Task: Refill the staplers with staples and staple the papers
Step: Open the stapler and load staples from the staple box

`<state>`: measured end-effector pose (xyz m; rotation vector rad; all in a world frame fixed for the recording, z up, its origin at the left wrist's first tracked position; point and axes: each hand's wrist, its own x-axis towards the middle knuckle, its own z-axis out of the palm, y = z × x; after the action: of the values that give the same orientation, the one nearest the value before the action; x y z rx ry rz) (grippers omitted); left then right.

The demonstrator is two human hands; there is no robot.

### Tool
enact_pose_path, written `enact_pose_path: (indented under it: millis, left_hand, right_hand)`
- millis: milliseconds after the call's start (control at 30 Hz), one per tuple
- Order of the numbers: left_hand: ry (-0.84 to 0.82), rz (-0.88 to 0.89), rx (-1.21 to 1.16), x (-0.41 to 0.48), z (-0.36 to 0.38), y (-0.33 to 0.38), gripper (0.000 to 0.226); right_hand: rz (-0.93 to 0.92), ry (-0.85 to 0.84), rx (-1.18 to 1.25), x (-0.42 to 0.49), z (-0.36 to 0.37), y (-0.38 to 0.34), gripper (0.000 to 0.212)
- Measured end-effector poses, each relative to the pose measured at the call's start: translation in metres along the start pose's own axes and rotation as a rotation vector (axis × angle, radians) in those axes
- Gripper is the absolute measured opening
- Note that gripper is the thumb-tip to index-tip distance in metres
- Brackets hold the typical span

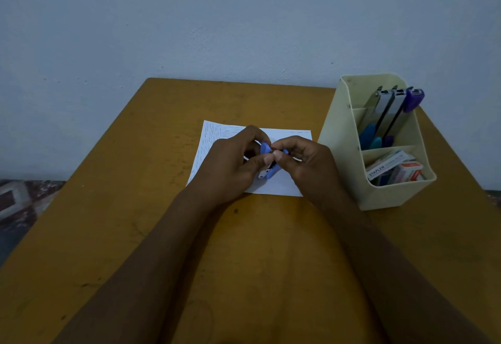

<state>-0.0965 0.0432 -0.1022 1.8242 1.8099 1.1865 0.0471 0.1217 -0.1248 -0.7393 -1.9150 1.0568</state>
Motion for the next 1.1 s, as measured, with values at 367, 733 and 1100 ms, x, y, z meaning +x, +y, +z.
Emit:
enact_pose_path:
  millis: [367,733,1100]
  left_hand:
    - [0.095,0.036,-0.005,0.001,-0.005,0.002,0.015]
    - [0.174,-0.048,-0.177,0.004,-0.012,-0.005,0.022]
    - [0.096,-0.054,-0.118,0.0,-0.019,-0.012,0.011]
  right_hand:
    - [0.03,0.051,0.071,0.003,-0.001,0.003,0.016]
    - [0.206,0.103,0.347,0.003,-0.001,-0.007,0.009]
    - [0.262,0.135,0.508,0.004,-0.003,-0.008,0.019]
